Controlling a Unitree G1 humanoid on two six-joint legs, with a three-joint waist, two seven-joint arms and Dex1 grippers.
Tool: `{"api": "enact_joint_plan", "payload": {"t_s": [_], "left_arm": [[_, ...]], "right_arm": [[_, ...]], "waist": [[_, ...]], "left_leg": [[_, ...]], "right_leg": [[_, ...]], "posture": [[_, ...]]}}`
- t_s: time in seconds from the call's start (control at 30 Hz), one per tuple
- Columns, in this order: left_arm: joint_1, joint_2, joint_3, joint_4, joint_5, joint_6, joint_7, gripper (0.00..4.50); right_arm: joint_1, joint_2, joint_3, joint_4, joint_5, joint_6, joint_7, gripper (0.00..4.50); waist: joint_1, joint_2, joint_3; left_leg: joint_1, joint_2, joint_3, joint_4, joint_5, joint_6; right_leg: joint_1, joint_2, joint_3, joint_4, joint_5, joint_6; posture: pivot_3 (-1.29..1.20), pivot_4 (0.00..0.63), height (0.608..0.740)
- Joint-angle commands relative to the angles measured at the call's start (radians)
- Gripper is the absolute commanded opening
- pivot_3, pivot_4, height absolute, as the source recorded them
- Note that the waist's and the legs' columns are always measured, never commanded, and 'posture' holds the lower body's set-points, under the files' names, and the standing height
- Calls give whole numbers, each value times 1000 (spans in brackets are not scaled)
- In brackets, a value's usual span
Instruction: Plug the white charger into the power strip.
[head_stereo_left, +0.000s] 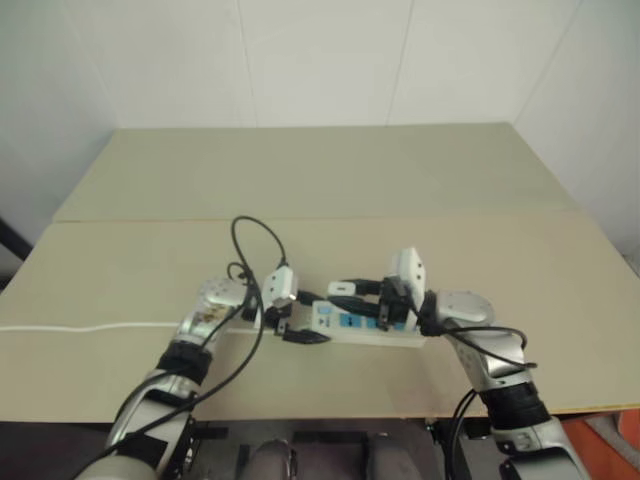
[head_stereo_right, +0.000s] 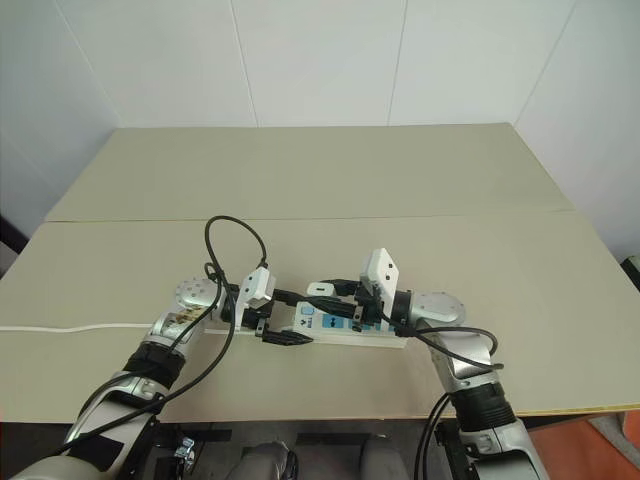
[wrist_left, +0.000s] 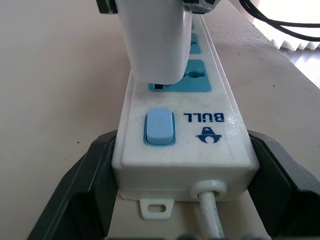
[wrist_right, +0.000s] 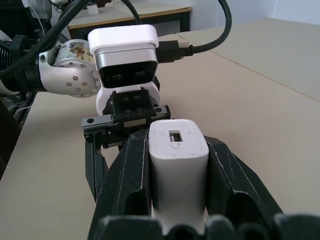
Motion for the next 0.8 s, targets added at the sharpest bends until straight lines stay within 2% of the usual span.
{"api": "enact_joint_plan", "payload": {"t_s": [0.03, 0.43, 0.8], "left_arm": [[12, 8, -24, -15, 19, 17, 0, 3277], [17, 22, -24, -31, 18, 30, -2, 3277], [14, 29, -24, -27, 19, 30, -2, 3277]], "right_arm": [[-7, -13, -6, 16, -4, -31, 9, 1172], [-34, -32, -14, 106, -14, -79, 31, 1172], [-44, -1, -15, 117, 1, -69, 0, 1172]], "waist": [[0, 0, 0], [-1, 0, 0], [-4, 0, 0]], "left_leg": [[0, 0, 0, 0, 0, 0], [0, 0, 0, 0, 0, 0], [0, 0, 0, 0, 0, 0]], "right_leg": [[0, 0, 0, 0, 0, 0], [0, 0, 0, 0, 0, 0], [0, 0, 0, 0, 0, 0]], "posture": [[0, 150, 740], [0, 150, 740], [0, 150, 740]]}}
